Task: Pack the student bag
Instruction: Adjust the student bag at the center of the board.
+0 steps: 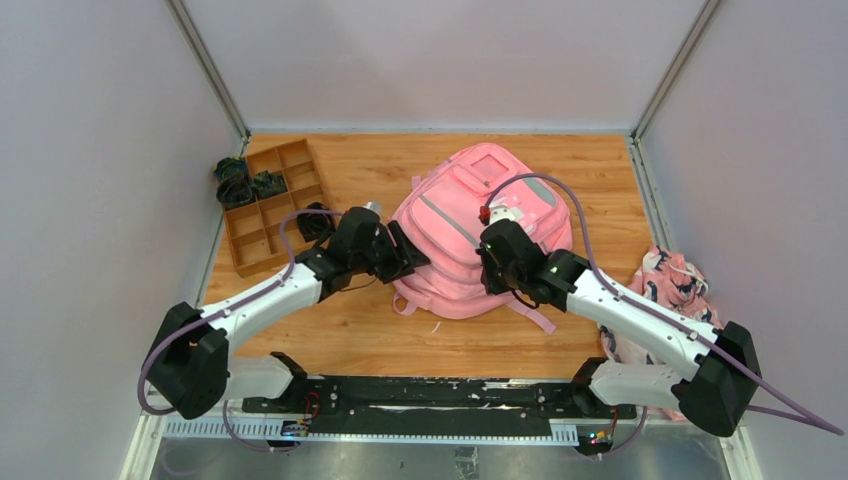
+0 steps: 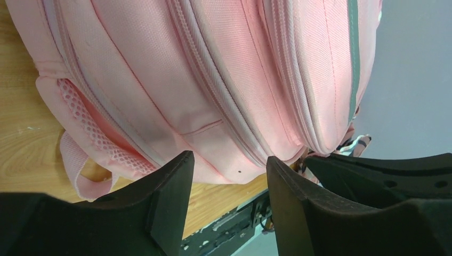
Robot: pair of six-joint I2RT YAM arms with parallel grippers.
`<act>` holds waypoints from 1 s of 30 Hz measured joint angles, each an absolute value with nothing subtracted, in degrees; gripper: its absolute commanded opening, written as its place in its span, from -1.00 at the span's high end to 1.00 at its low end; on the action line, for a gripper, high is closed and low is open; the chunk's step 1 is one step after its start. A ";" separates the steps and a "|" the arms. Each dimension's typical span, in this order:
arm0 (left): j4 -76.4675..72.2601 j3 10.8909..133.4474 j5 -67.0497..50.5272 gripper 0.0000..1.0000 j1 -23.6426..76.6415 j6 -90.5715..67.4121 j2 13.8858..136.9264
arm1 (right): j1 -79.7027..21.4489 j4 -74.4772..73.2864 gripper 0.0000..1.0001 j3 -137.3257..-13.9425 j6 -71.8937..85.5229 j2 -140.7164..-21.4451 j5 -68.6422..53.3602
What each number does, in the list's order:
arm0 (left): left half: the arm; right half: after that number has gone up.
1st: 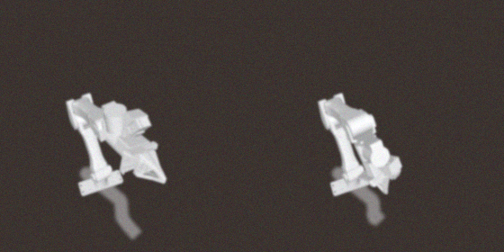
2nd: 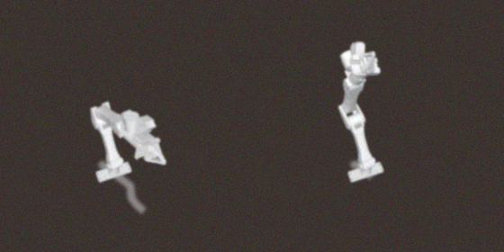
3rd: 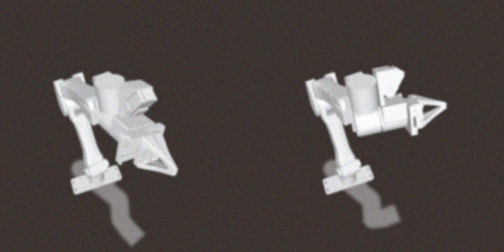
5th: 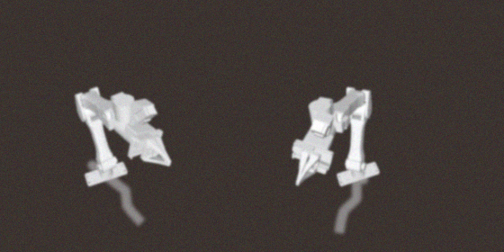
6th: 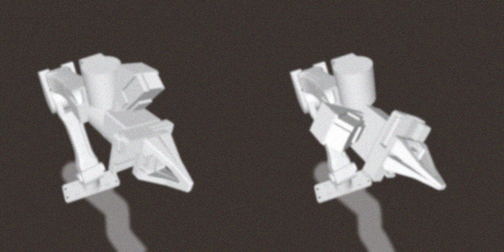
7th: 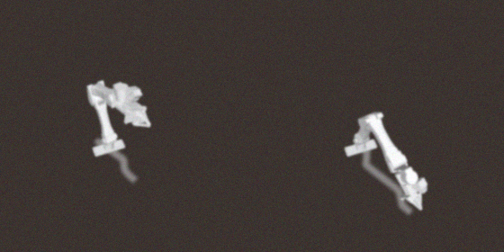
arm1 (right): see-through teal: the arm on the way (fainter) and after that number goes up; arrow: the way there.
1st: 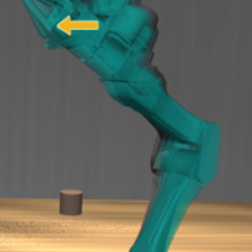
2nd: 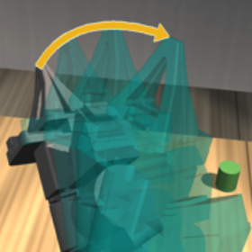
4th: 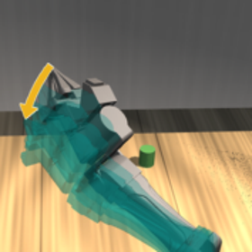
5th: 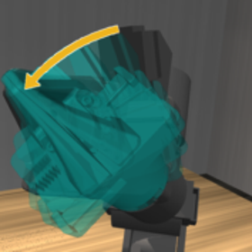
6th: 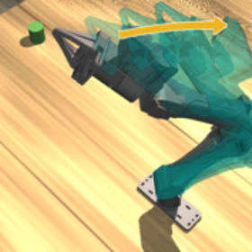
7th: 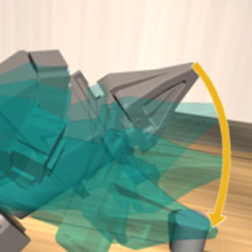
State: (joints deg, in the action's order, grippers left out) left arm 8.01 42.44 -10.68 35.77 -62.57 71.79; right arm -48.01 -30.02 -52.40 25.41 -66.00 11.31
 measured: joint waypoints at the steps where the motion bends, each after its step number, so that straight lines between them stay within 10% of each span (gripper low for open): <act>1: 7.86 42.50 -10.44 -0.16 35.77 -62.59 71.85 | -48.01 -30.02 1.00 -52.40 25.41 -66.04 11.05; 8: 5.72 44.12 -10.07 0.02 35.77 -62.94 76.14 | -48.01 -30.55 1.00 -52.42 25.15 -66.48 10.11; 12: 2.63 43.97 -9.28 1.00 35.77 -64.27 77.76 | -48.01 -30.65 1.00 -52.42 24.10 -66.61 9.61; 30: 4.78 44.75 -17.85 1.00 27.51 -55.68 76.44 | -45.17 -31.75 1.00 -53.52 16.64 -67.99 4.78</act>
